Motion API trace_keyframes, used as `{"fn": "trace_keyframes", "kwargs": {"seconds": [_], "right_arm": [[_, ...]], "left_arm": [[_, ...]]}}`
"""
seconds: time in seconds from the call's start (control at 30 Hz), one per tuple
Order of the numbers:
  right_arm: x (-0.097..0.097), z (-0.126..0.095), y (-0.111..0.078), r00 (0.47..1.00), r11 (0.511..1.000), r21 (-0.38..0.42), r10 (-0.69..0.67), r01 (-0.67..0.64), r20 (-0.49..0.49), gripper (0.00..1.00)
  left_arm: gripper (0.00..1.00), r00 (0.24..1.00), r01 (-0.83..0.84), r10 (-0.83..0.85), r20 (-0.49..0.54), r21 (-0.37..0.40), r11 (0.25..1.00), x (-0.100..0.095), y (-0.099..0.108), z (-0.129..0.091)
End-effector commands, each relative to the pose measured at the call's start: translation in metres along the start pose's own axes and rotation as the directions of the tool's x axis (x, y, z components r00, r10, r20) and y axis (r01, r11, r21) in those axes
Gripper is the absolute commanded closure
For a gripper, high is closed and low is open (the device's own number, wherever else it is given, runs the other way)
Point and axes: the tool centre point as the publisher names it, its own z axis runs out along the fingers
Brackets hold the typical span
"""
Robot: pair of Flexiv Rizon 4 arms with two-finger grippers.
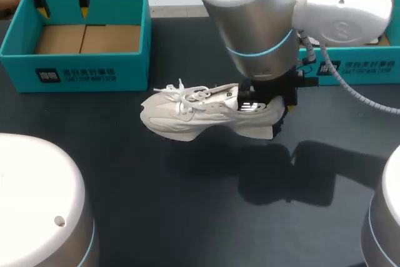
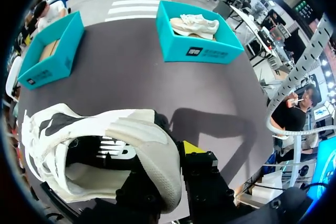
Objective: Take the shoe out of the shoebox, open the shoe tongue, remove and reinsert the insole, then place the shoe into the shoebox
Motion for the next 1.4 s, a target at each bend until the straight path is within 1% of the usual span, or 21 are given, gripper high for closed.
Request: {"fn": "trace_keyframes", "kwargs": {"seconds": [0.03,0.17,0.33,0.37,0.47,0.6,0.73,0.8,0.83,0.9,1.0,1.13,1.4], "right_arm": [[0.031,0.026,-0.003,0.999,1.0,-0.017,0.007,-0.007,0.035,1.0],[0.042,0.047,-0.003,1.0,0.998,-0.051,0.02,-0.02,0.0,1.0],[0.051,0.072,-0.005,0.998,0.997,-0.051,-0.051,0.052,0.031,1.0],[0.052,0.077,-0.006,0.998,0.997,-0.049,-0.06,0.06,0.019,1.0],[0.055,0.088,-0.007,0.996,0.995,-0.038,-0.087,0.088,0.029,1.0],[0.058,0.102,-0.008,0.998,0.997,-0.034,-0.065,0.066,0.012,1.0],[0.065,0.116,-0.007,0.999,0.998,-0.027,-0.054,0.054,0.001,1.0],[0.069,0.121,-0.006,0.999,0.998,-0.031,-0.054,0.054,0.001,1.0],[0.07,0.125,-0.006,0.999,0.998,-0.029,-0.051,0.052,0.018,1.0],[0.071,0.131,-0.005,0.999,0.999,-0.024,-0.041,0.041,0.008,1.0],[0.069,0.139,-0.006,1.0,1.0,-0.024,-0.013,0.013,0.016,1.0],[0.067,0.147,-0.009,1.0,1.0,-0.021,0.007,-0.007,0.0,1.0],[0.08,0.162,-0.015,1.0,1.0,0.01,0.004,-0.004,0.005,1.0]], "left_arm": [[0.0,1.0,0.0,0.0,0.0,0.0,1.0,0.0,0.0,0.0],[0.0,1.0,0.0,0.0,0.0,0.0,1.0,0.0,0.0,0.0],[0.0,1.0,0.0,0.0,0.0,0.0,1.0,0.0,0.0,0.0],[0.0,1.0,0.0,0.0,0.0,0.0,1.0,0.0,0.0,0.0],[0.0,1.0,0.0,0.0,0.0,0.0,1.0,0.0,0.0,0.0],[0.0,1.0,0.0,0.0,0.0,0.0,1.0,0.0,0.0,0.0],[0.0,1.0,0.0,0.0,0.0,0.0,1.0,0.0,0.0,0.0],[0.0,1.0,0.0,0.0,0.0,0.0,1.0,0.0,0.0,0.0],[0.0,1.0,0.0,0.0,0.0,0.0,1.0,0.0,0.0,0.0],[0.0,1.0,0.0,0.0,0.0,0.0,1.0,0.0,0.0,0.0],[0.0,1.0,0.0,0.0,0.0,0.0,1.0,0.0,0.0,0.0],[0.0,1.0,0.0,0.0,0.0,0.0,1.0,0.0,0.0,0.0],[0.0,1.0,0.0,0.0,0.0,0.0,1.0,0.0,0.0,0.0]]}}
